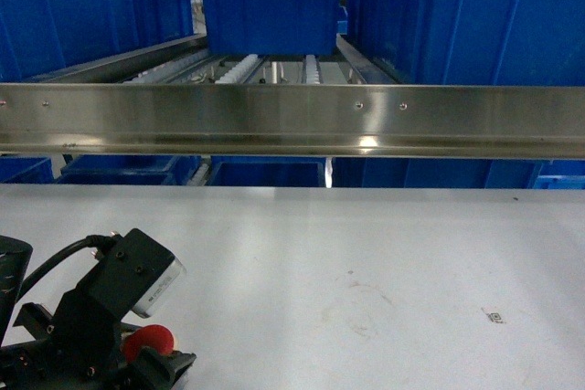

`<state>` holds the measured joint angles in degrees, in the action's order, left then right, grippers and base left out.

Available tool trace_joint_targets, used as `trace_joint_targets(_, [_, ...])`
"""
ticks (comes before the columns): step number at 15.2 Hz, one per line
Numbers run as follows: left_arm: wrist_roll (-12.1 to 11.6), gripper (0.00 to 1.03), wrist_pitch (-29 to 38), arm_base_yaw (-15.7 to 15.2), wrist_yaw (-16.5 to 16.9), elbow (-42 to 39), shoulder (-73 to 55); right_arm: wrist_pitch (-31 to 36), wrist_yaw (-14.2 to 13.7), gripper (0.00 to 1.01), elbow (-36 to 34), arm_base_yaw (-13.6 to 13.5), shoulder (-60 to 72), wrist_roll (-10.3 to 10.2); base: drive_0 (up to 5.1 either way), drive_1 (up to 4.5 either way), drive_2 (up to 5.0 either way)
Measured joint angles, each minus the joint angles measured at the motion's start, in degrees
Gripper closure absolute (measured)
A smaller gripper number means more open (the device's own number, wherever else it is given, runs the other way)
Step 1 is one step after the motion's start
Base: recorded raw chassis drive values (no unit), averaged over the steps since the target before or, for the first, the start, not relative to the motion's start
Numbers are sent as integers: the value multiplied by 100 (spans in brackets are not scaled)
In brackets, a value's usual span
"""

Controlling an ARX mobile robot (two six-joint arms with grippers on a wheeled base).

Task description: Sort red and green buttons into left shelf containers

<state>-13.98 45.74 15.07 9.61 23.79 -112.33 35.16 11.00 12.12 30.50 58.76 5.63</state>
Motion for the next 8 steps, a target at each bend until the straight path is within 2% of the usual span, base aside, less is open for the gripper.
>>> trace_joint_targets(4, [-33, 72, 223, -35, -31, -59, 31, 0, 0, 72, 0, 0, 0, 0, 0, 0, 0])
trace_joint_targets(8, [-319, 72, 498, -389, -37, -525, 1108, 0, 0, 72, 0, 0, 0, 0, 0, 0, 0])
